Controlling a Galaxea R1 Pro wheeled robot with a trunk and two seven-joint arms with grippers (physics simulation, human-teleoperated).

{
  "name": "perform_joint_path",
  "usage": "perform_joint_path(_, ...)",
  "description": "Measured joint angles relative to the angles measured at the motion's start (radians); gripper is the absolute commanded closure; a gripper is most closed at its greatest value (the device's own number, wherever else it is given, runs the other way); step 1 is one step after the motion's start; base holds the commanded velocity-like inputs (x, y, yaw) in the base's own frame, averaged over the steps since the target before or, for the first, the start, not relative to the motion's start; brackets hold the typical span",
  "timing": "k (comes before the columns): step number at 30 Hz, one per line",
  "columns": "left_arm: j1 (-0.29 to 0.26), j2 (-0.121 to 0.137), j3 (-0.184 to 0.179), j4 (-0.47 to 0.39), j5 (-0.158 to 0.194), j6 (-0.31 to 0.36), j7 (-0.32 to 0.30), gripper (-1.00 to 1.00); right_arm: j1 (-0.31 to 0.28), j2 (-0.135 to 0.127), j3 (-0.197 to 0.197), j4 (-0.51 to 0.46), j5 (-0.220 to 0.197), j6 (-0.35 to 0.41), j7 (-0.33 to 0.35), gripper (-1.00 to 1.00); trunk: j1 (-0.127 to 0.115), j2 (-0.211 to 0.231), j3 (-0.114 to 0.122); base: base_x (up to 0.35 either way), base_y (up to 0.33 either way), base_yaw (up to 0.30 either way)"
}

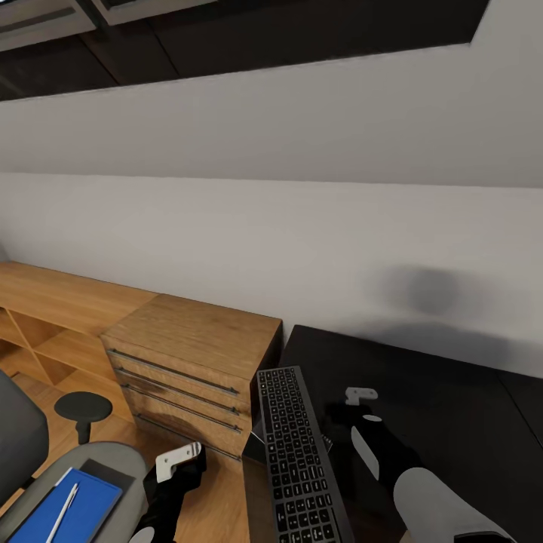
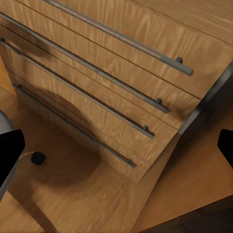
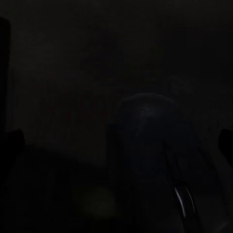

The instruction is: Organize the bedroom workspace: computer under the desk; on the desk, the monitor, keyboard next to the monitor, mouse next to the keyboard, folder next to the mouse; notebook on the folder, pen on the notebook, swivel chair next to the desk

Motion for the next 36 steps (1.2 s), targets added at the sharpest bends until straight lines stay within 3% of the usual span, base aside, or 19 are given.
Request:
perform_joint_path(15,0.0,0.0,0.0,0.001,0.0,0.0,0.0,-1.0,0.0,-0.004,-0.004,-0.05,-0.004,0.0,0.002,-1.0,0.0,0.0,0.0,0.0,0.0,0.0)
perform_joint_path(23,0.0,0.0,0.0,0.001,0.0,0.0,0.0,-1.0,0.006,-0.005,-0.004,-0.208,-0.004,0.072,0.001,-1.0,0.0,0.0,0.0,0.0,0.0,0.0)
perform_joint_path(26,0.0,0.0,0.0,0.001,0.0,0.001,0.0,-1.0,0.039,-0.004,-0.003,-0.34,-0.004,0.162,0.001,-1.0,0.0,0.0,0.0,0.0,0.0,0.0)
perform_joint_path(29,0.0,0.0,0.0,0.002,0.0,0.001,0.0,-1.0,0.067,-0.003,-0.003,-0.405,-0.005,0.199,0.0,-1.0,0.0,0.0,0.0,0.0,0.0,0.0)
perform_joint_path(36,0.0,0.001,0.0,0.003,0.0,0.001,0.0,-1.0,0.114,-0.002,-0.002,-0.51,-0.04,0.23,0.0,-1.0,0.0,0.0,0.0,0.0,0.0,0.0)
